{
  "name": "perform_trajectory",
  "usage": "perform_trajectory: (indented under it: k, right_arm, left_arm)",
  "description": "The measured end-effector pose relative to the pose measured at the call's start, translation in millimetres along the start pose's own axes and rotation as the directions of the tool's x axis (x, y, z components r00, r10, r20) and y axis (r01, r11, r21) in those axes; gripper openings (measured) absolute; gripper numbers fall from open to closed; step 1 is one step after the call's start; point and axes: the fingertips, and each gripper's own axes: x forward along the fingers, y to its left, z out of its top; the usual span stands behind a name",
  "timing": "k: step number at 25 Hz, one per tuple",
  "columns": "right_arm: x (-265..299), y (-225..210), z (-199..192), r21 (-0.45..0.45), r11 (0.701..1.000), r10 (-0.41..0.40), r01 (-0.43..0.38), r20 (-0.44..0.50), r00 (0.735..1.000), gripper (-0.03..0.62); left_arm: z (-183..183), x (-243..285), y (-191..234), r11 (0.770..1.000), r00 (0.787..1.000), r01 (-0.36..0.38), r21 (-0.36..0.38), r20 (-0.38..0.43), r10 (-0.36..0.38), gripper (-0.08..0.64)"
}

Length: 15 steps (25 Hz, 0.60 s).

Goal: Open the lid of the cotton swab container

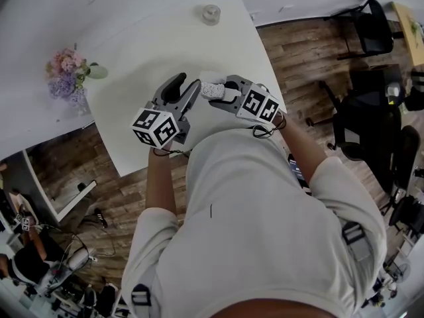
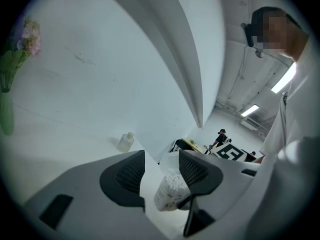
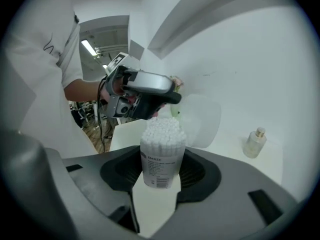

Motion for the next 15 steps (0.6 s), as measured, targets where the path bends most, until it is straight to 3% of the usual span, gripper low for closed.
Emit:
perform_trajectory:
  k: [7, 11, 15]
  right_arm:
    - [-19.6, -35.7, -11.9, 0.160, 0.975, -0.160, 0.153, 0.027, 0.987, 0.195]
    - [-23.9, -51.3, -16.9, 0.203, 0.951, -0.244, 0.233, 0.029, 0.969, 0.195]
    - [-26.2, -57.7, -16.6, 0.240, 0.933, -0.282, 0.270, 0.017, 0.959, 0.194]
  left_arm:
    - [-35.7, -6.1, 25.7, 0.974, 0.977, -0.187, 0.126, -0.079, 0.198, 0.215]
    - [-58.9, -11.5, 34.3, 0.948, 0.948, -0.284, 0.146, -0.101, 0.300, 0.075]
    - [-77.3, -18.5, 39.7, 0.928, 0.923, -0.356, 0.113, -0.111, 0.368, 0.034]
